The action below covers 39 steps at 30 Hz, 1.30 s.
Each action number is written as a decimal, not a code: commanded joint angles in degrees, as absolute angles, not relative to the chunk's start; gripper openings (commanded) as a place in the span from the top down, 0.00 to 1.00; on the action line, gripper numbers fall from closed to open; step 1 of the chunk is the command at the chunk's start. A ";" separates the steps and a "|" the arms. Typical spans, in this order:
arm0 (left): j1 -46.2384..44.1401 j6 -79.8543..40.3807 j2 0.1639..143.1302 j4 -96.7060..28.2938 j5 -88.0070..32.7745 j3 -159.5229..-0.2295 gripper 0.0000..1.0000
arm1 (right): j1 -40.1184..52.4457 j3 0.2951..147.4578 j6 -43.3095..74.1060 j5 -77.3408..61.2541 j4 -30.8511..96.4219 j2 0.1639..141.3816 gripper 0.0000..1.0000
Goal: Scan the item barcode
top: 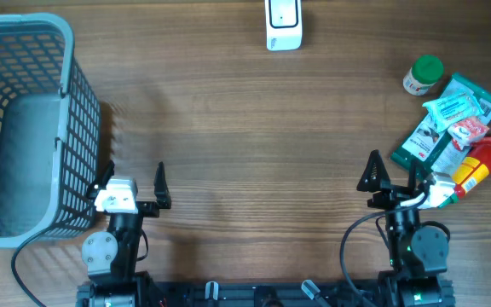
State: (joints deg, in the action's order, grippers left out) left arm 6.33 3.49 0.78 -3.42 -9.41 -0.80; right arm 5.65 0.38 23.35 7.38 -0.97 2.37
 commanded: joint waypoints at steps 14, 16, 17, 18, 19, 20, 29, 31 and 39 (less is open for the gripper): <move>6.66 2.72 0.27 -3.42 -8.88 -0.32 0.00 | 5.78 0.30 4.86 -4.99 -0.19 0.16 0.00; 6.66 2.72 0.27 -3.42 -8.88 -0.32 0.00 | 5.78 0.30 4.86 -4.99 -0.16 0.21 0.00; 6.66 2.72 0.27 -3.42 -8.88 -0.32 0.00 | 5.78 0.30 4.89 -4.99 -0.16 0.21 0.00; 6.66 2.72 0.27 -3.42 -8.88 -0.32 0.00 | 5.78 0.30 4.86 -4.99 -0.19 0.21 0.00; 6.66 2.72 0.27 -3.42 -8.88 -0.32 0.00 | 5.78 0.30 4.89 -4.99 -0.16 0.21 0.00; 6.66 2.72 0.27 -3.42 -8.88 -0.32 0.00 | 5.78 0.30 4.86 -4.99 -0.16 0.21 0.00; 6.66 2.72 0.27 -3.42 -8.88 -0.32 0.00 | 5.78 0.30 4.86 -4.99 -0.16 0.23 0.00; 6.66 2.72 0.27 -3.42 -8.88 -0.32 0.00 | 5.78 0.30 4.86 -4.99 -0.16 0.27 0.00; 6.66 2.72 0.27 -3.42 -8.88 -0.32 0.00 | 5.78 0.30 4.86 -4.99 -0.16 0.27 0.00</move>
State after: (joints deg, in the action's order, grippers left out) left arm 6.33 3.49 0.80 -3.42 -9.39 -0.80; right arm 5.65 0.38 5.69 -4.08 -0.01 1.04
